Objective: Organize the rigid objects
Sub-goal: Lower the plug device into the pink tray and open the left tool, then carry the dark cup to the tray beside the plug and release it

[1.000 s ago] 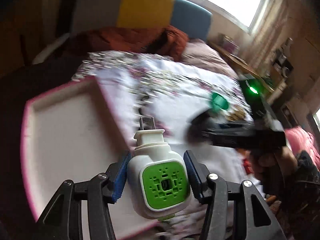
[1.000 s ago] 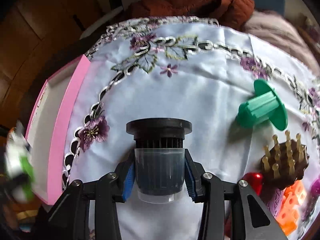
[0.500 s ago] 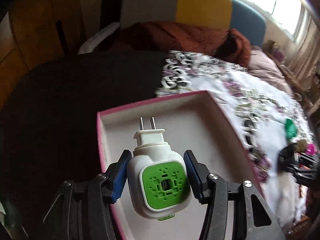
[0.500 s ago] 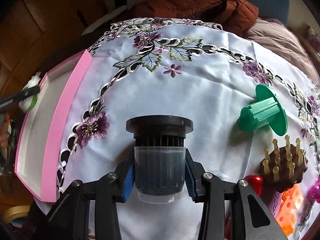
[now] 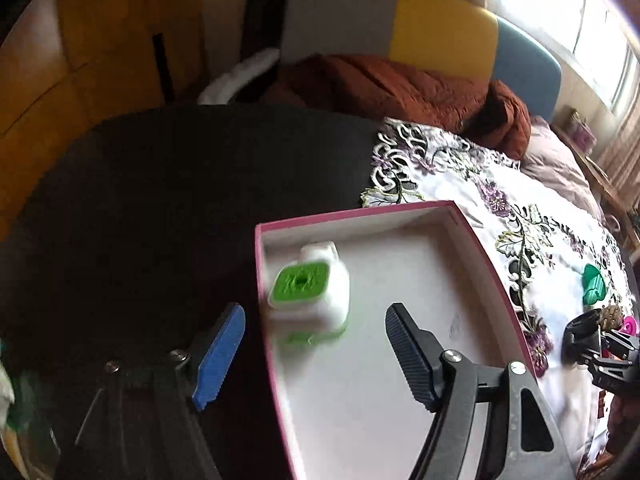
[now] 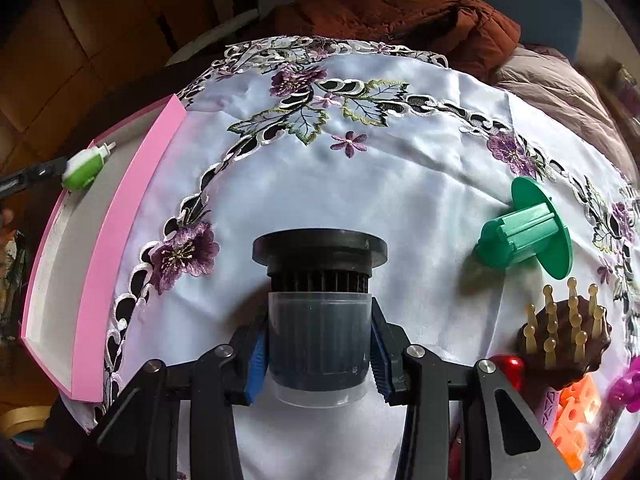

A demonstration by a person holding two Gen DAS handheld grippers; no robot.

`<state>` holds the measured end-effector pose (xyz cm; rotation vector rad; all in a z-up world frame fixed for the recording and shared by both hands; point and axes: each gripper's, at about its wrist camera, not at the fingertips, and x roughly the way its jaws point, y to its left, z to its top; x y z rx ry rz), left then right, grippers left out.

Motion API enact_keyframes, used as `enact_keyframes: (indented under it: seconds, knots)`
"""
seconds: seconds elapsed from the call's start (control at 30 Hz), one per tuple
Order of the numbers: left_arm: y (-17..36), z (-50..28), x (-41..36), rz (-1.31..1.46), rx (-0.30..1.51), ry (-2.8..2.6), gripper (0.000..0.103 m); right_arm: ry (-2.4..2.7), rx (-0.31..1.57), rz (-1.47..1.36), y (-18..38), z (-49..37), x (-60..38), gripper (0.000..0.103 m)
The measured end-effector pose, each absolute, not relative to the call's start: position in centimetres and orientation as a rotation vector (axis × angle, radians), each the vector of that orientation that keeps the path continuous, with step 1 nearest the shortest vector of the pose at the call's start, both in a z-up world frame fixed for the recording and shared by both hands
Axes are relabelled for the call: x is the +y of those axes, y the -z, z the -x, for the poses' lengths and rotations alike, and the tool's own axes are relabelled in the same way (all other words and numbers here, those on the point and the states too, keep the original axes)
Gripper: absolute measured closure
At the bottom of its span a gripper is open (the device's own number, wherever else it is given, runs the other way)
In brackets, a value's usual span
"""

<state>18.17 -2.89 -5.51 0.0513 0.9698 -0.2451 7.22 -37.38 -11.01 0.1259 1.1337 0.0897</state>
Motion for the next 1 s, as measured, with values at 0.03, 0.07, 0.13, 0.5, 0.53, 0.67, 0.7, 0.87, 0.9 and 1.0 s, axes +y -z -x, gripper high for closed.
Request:
enact_keyframes:
  seconds: [0.03,0.07,0.13,0.5,0.53,0.67,0.7,0.87,0.9,1.0]
  knots:
    - [5.2,-17.0,-2.6,-0.048,0.962,0.235,0.029,-0.089,1.133,-0.125,11.0,-7.2,-37.4,0.060]
    - [5.0,-16.1,-2.4,-0.048,0.958,0.229,0.029,-0.089,1.132,-0.123,11.0,-7.2,-37.4,0.060]
    - [4.5,-13.9,-2.2,-0.045,0.933,0.221,0.029,-0.087,1.130,-0.118,11.0,-7.2,-37.4,0.060]
    - [2.1,-6.5,-3.7,-0.066,0.820,0.223,0.029,-0.085,1.111,-0.115,11.1,-6.9,-37.4,0.059]
    - [2.0,-6.2,-3.9,-0.067,0.820,0.232,0.029,-0.083,1.108,-0.119,11.1,-6.9,-37.4,0.059]
    - [1.6,-5.5,-4.3,-0.066,0.811,0.251,0.029,-0.074,1.100,-0.144,11.2,-6.8,-37.5,0.059]
    - [1.6,-5.3,-4.3,-0.060,0.809,0.255,0.029,-0.071,1.101,-0.162,11.3,-6.8,-37.7,0.059]
    - [1.7,-4.6,-4.4,-0.056,0.810,0.278,0.029,-0.054,1.100,-0.203,11.3,-6.9,-37.9,0.059]
    - [1.8,-4.5,-4.5,-0.059,0.814,0.283,0.029,-0.049,1.100,-0.203,11.3,-6.8,-37.8,0.059]
    - [2.1,-4.1,-4.4,-0.054,0.815,0.276,0.029,-0.030,1.086,-0.192,11.3,-6.7,-37.5,0.059]
